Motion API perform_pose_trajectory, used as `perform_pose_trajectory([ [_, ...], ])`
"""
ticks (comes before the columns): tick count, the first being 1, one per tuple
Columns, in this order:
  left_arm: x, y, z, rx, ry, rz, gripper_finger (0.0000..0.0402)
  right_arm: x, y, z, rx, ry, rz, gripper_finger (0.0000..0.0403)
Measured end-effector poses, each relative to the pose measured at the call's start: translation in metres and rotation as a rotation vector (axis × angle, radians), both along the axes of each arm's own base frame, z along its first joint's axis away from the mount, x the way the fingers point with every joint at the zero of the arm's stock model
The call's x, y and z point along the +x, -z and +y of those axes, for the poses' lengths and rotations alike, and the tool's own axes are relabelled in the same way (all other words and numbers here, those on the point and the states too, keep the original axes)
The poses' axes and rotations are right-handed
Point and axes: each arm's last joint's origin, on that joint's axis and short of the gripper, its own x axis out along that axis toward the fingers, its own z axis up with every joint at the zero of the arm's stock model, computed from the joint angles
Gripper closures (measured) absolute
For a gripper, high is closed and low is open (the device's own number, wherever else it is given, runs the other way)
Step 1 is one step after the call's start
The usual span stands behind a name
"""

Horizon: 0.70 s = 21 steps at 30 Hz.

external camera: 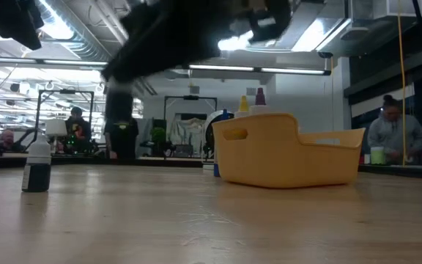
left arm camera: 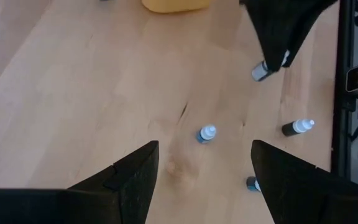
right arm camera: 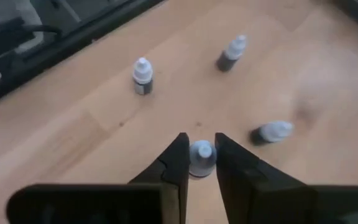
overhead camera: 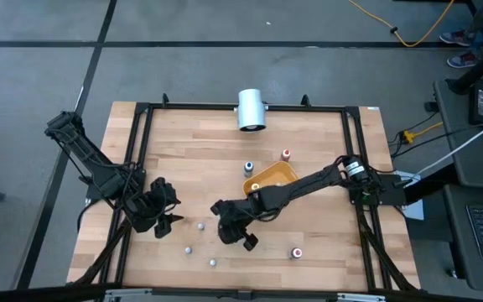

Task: Pick & Place food coloring
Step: Put the small green food coloring bottle into the yellow bin

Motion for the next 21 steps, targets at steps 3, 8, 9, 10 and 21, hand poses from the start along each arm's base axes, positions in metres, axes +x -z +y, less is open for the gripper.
perform_pose_trajectory([
  [3, 0.000, 0.000, 0.001, 0.020, -0.008, -0.014, 0.0153, 0.000, -0.024, -0.009, -0.052, -0.010, 0.019, 0.0339],
  [8, 0.001, -0.001, 0.001, 0.033, -0.018, -0.026, 0.0153, -0.007, -0.062, -0.028, -0.102, 0.026, 0.063, 0.0345],
  [9, 0.001, -0.001, 0.001, 0.034, -0.016, -0.026, 0.0153, -0.009, -0.066, -0.033, -0.107, 0.034, 0.079, 0.0345],
  [10, 0.001, -0.001, 0.001, 0.034, -0.017, -0.026, 0.0153, -0.011, -0.070, -0.037, -0.110, 0.042, 0.092, 0.0345],
  [21, 0.001, -0.001, 0.001, 0.043, -0.009, -0.027, 0.0153, -0.057, -0.101, -0.086, -0.148, 0.156, 0.182, 0.0344],
])
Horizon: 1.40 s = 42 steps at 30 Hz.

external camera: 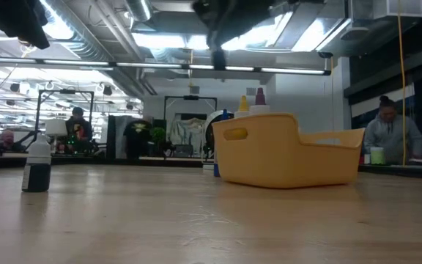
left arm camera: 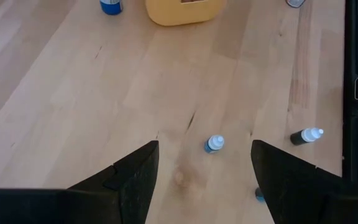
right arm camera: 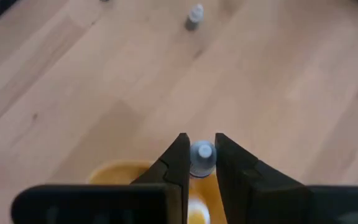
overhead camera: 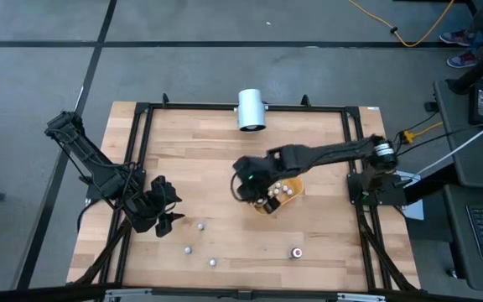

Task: Pick & Place food coloring
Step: Put the small green food coloring bottle into the yellow bin

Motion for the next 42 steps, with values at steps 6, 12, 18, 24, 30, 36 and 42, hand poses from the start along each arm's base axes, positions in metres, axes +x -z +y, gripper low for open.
perform_pose_trajectory([
  [6, 0.000, 0.000, 0.001, 0.021, -0.015, -0.017, 0.0153, -0.041, -0.015, -0.031, 0.021, 0.109, -0.048, 0.0344],
  [12, 0.001, -0.001, 0.003, 0.052, -0.048, -0.047, 0.0153, -0.083, 0.005, -0.056, 0.051, 0.210, -0.192, 0.0341],
  [18, 0.002, -0.002, 0.004, 0.028, -0.124, -0.082, 0.0153, -0.112, 0.039, -0.068, 0.056, 0.245, -0.230, 0.0340],
  [24, 0.003, -0.003, 0.006, 0.020, -0.199, -0.124, 0.0153, -0.122, 0.062, -0.071, 0.117, 0.207, -0.213, 0.0339],
  [30, 0.008, -0.003, 0.012, 0.014, -0.262, -0.140, 0.0153, -0.128, 0.086, -0.075, 0.125, 0.199, -0.254, 0.0339],
  [36, 0.011, -0.003, 0.018, 0.014, -0.296, -0.142, 0.0153, -0.134, 0.104, -0.080, 0.146, 0.202, -0.276, 0.0339],
  [42, 0.014, -0.003, 0.022, 0.016, -0.320, -0.143, 0.0153, -0.133, 0.116, -0.086, 0.146, 0.223, -0.253, 0.0338],
])
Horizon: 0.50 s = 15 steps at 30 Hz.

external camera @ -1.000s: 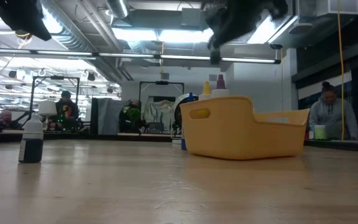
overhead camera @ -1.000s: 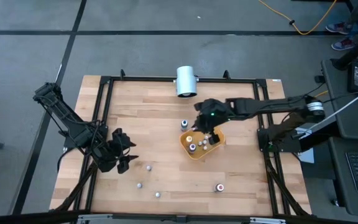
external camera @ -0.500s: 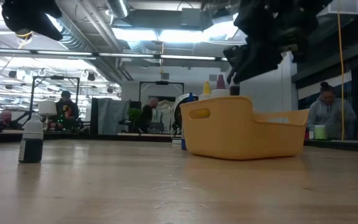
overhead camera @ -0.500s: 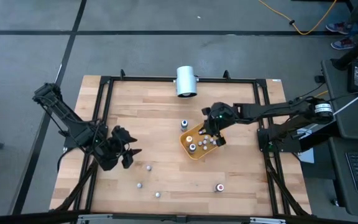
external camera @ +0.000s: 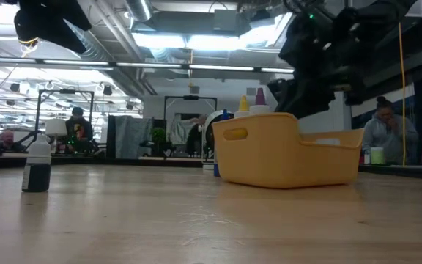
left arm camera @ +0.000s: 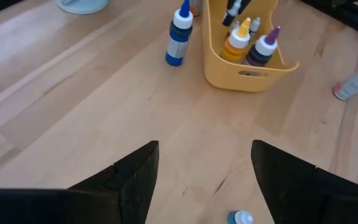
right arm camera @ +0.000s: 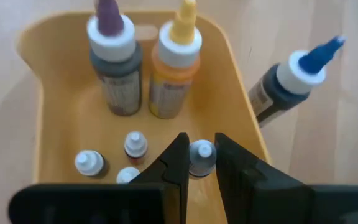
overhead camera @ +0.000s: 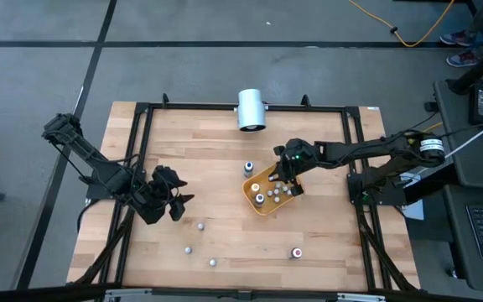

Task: Pick & Place food coloring
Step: Put the small green food coloring bottle into the yellow bin

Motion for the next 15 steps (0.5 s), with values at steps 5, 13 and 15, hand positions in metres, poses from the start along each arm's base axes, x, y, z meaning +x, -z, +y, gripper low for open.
perform_pose_trajectory([
  [5, 0.002, 0.000, 0.002, -0.005, -0.014, -0.007, 0.0153, 0.006, 0.014, -0.001, 0.007, 0.001, 0.041, 0.0338],
  [13, 0.003, -0.001, 0.002, -0.003, -0.011, -0.014, 0.0153, 0.011, 0.027, -0.002, 0.010, 0.001, 0.068, 0.0338],
  [15, 0.003, -0.001, 0.002, 0.004, -0.004, -0.011, 0.0153, 0.012, 0.032, -0.002, 0.014, 0.001, 0.088, 0.0338],
])
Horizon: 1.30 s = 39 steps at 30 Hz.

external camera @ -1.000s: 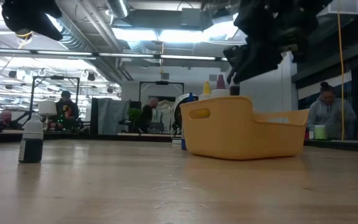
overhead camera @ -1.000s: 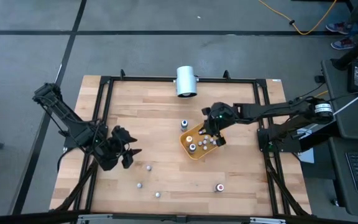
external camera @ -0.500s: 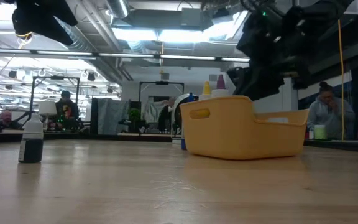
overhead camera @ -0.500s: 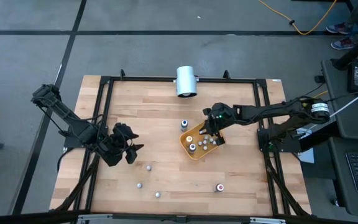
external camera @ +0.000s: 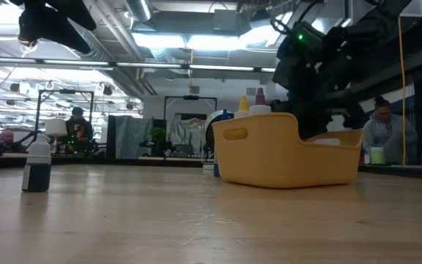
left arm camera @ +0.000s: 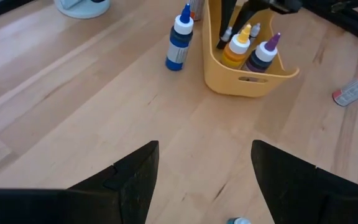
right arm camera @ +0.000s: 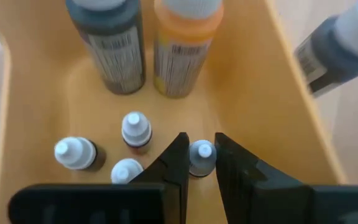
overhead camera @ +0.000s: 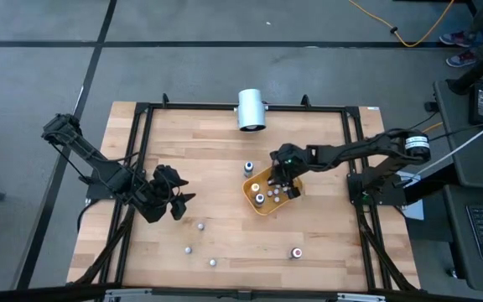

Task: Pick & Place food coloring
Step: Put the small green food coloring bottle into the yellow bin, then adjust the red food coloring bottle in the yellow bin

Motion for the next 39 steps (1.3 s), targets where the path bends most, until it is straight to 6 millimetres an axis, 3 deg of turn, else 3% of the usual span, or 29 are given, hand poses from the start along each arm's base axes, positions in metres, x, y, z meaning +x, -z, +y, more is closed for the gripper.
perform_pose_trajectory([
  [10, 0.000, 0.000, 0.000, 0.002, 0.002, 0.001, 0.0153, 0.002, 0.007, 0.000, 0.007, 0.000, 0.020, 0.0336],
  [20, 0.000, 0.000, 0.000, 0.002, 0.003, 0.001, 0.0153, 0.002, 0.009, 0.000, 0.007, 0.007, 0.035, 0.0287],
  [29, 0.000, 0.000, 0.000, 0.003, 0.003, 0.002, 0.0153, 0.020, -0.015, -0.003, -0.005, 0.007, -0.043, 0.0264],
  [39, 0.000, 0.000, 0.000, 0.014, 0.025, 0.015, 0.0153, 0.032, -0.039, -0.005, -0.003, 0.002, 0.002, 0.0263],
])
